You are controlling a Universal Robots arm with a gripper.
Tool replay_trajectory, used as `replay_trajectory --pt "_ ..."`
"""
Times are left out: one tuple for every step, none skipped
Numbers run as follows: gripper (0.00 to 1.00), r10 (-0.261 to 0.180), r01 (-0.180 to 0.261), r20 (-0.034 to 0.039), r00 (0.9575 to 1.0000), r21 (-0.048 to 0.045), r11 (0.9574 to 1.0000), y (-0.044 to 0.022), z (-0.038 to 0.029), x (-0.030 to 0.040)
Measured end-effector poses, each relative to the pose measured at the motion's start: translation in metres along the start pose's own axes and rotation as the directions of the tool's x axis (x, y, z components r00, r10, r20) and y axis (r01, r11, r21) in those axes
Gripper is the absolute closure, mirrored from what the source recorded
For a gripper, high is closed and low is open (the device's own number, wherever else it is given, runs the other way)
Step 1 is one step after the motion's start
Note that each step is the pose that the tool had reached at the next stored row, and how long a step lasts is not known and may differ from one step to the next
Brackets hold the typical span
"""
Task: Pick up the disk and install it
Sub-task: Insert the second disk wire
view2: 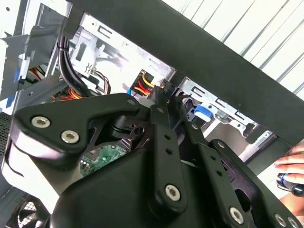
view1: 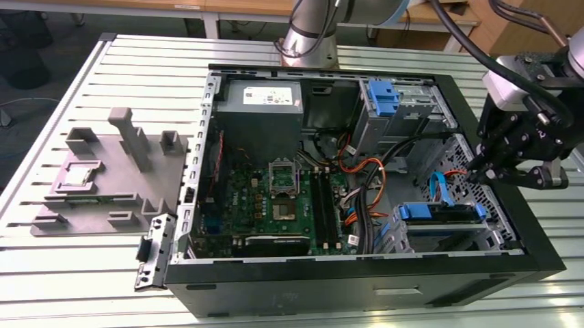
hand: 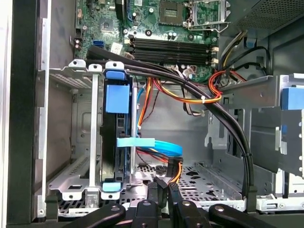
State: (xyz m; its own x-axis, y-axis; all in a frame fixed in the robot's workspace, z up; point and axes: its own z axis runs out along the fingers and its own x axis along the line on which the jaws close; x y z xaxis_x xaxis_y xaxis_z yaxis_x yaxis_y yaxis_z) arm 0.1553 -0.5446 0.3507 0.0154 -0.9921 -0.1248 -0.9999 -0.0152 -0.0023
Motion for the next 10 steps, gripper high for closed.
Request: replay_trajectory --pt "0.76 0.000 0.000 -0.0001 1.0000 0.0000 1.0000 -0.0001 0.0005 0.0001" --pt "0.76 0.000 0.000 -0.0001 1.0000 0.0000 1.0000 -0.0002 0.0012 0.0001" --pt "0.76 0.000 0.000 0.0000 1.0000 0.0000 1.0000 -0.0002 0.0019 0.0002" --pt "0.76 0.000 0.000 -0.0001 1.0000 0.0000 1.0000 -0.0003 0.0023 0.0003" --pt "0.76 0.000 0.000 -0.0002 1.0000 0.0000 1.0000 -0.0003 0.0025 0.0003" --pt "0.76 0.000 0.000 -0.0003 1.0000 0.0000 1.0000 -0.0003 0.0026 0.0003" --pt "0.76 0.000 0.000 -0.0003 1.0000 0.0000 1.0000 -0.0003 0.0026 0.0003" --pt "0.76 0.000 0.000 0.0000 1.0000 0.0000 1.0000 -0.0003 0.0028 0.0003" --pt "0.76 0.000 0.000 -0.0001 1.0000 0.0000 1.0000 -0.0003 0.0028 0.0003" --pt "0.76 0.000 0.000 -0.0001 1.0000 0.0000 1.0000 -0.0003 0.0028 0.0003"
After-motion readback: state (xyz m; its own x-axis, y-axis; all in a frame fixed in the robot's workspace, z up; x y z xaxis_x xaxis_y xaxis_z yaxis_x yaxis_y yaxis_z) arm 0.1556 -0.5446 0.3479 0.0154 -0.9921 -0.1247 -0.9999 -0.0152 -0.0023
